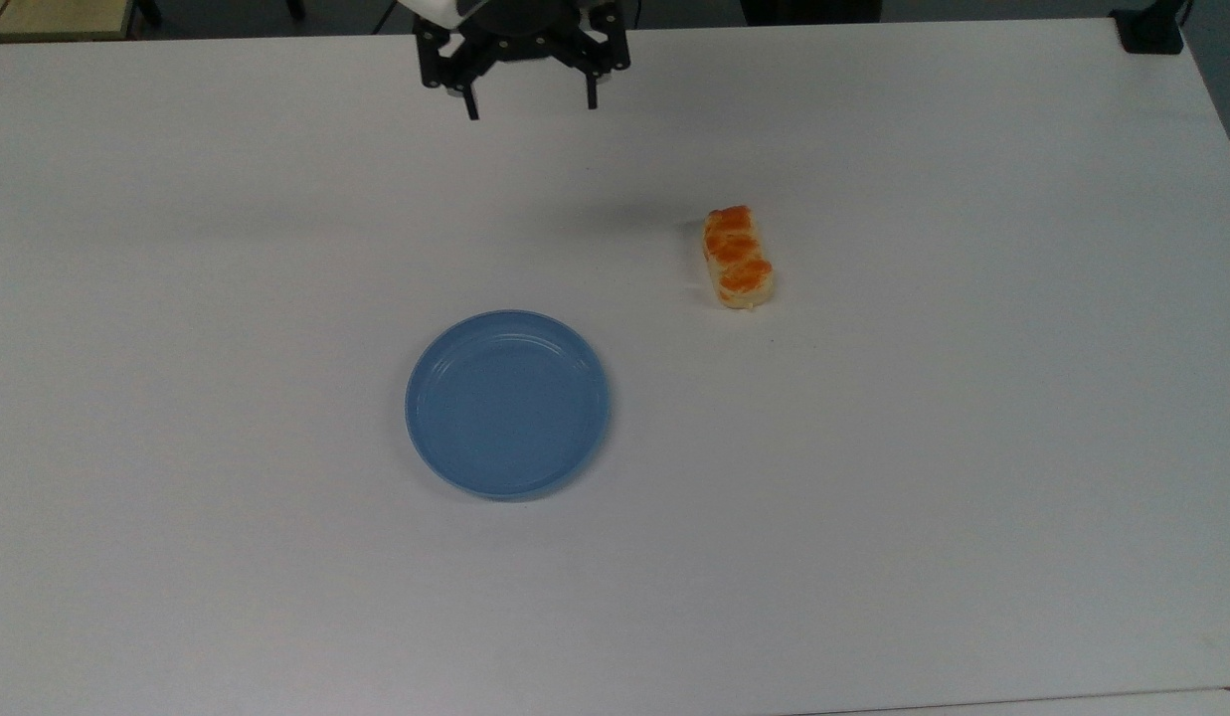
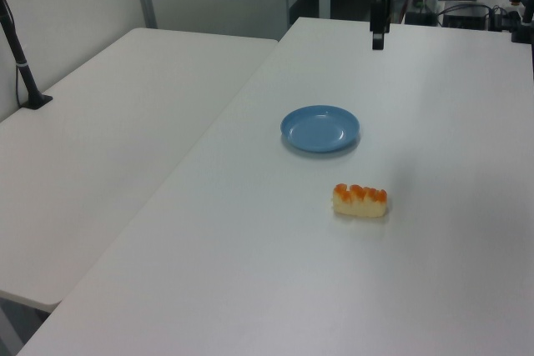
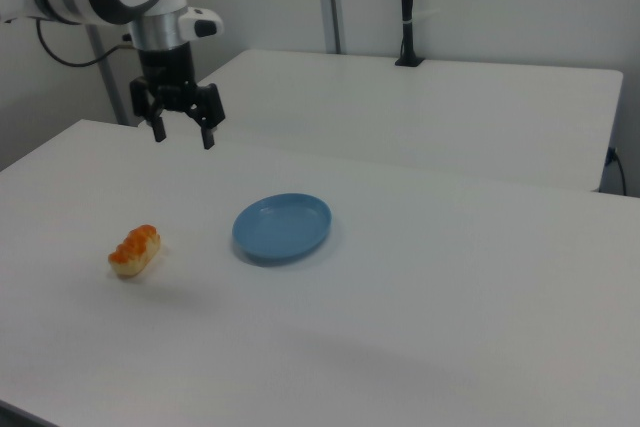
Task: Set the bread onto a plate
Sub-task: 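Move the gripper down over the orange-topped bread roll and grasp it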
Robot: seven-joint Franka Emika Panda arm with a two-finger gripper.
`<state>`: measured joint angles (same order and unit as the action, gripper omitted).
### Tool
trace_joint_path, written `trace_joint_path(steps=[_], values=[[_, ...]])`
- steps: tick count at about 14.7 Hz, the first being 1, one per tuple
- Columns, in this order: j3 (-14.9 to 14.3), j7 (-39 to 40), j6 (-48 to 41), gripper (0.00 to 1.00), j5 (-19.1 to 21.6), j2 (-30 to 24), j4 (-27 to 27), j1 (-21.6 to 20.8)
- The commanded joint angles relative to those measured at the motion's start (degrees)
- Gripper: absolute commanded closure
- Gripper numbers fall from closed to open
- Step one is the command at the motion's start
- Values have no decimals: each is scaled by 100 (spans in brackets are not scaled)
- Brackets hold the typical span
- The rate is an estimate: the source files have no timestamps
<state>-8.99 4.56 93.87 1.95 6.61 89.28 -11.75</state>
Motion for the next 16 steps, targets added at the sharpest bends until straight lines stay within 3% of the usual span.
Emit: trace_joint_path(steps=[1,7,14,16], values=[[-86,-279,394,0,86,15,379,-564],[-59,-623,1667,0,139,541,1153,-1522],[11,-781,2609,0,60,1421,1514,-1866],[11,-807,2776,0,16,1457,1706,-1910]])
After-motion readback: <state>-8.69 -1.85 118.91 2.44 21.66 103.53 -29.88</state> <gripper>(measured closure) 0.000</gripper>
